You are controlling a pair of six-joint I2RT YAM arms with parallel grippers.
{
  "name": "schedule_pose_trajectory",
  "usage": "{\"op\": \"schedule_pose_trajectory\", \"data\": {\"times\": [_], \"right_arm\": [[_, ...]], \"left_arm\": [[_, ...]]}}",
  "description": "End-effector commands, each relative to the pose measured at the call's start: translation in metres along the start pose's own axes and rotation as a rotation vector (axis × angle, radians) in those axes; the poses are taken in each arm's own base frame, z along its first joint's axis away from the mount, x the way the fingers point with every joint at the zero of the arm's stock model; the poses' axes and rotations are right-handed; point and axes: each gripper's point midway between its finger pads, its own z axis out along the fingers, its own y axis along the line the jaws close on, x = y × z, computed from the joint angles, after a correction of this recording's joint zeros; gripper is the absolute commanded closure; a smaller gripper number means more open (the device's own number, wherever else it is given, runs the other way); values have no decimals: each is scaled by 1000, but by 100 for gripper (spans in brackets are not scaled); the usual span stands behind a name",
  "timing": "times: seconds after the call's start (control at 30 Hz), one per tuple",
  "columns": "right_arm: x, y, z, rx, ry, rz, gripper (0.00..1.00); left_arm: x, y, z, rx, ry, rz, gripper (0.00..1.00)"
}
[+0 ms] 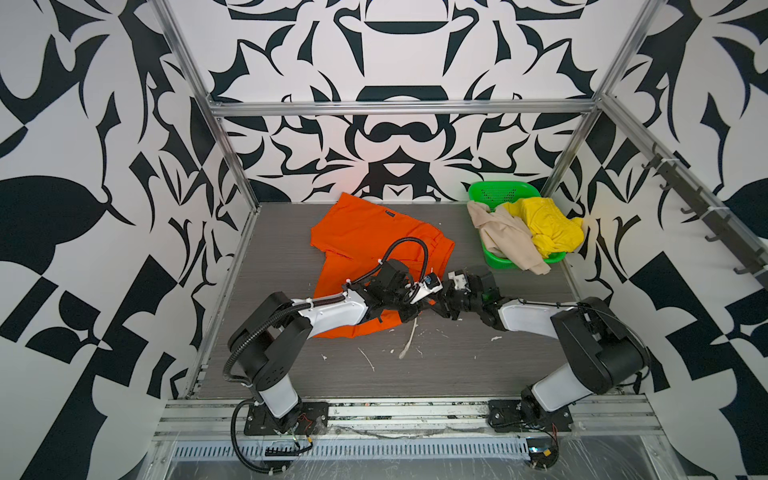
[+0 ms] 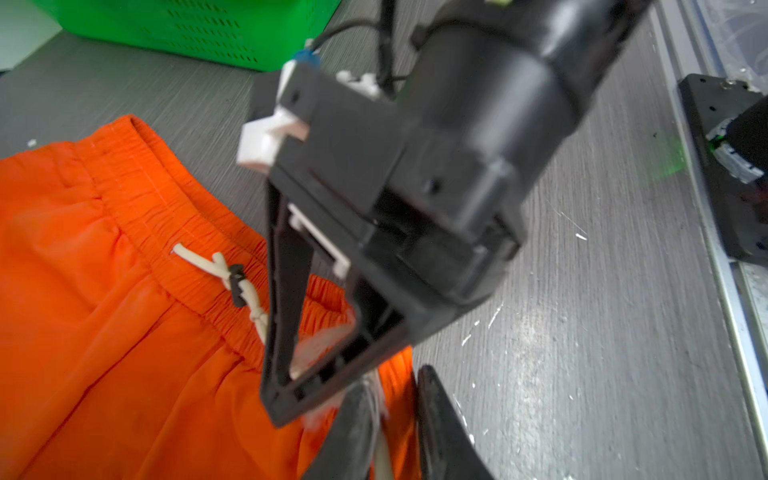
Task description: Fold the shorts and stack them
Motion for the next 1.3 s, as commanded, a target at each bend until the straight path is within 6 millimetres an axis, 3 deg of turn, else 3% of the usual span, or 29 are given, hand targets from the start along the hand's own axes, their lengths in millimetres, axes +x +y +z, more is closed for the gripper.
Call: {"op": "schedule_pose_trajectory", "data": {"times": [0.0,0.07,0.13,0.43,0.57,0.8,1.07,1.27], "right_arm": [[-6,49,-4,-126,-34,-82,76],[-9,69,-10,-140,-58,-123,82],[-11,91,-18,-146,-82,-170,86],[-16,206,-46,-243,-143,-364,90],[-17,249,-57,-278,-159,-433,91],[-13,301,-73,-336,-202,-501,91],[-1,341,-88,-374,-300,-547,92],[10,378,-112,-418,-391,-608,92]], "left_arm": [[-27,2,-17,-41,-84,17,63],[-26,12,-28,-122,-74,-11,47],[-25,20,-42,-195,-71,-52,37],[19,55,-123,-559,-94,-321,24],[44,59,-143,-651,-108,-442,21],[71,54,-139,-663,-129,-612,21],[76,48,-113,-624,-161,-686,19],[76,54,-108,-657,-198,-725,18]]}}
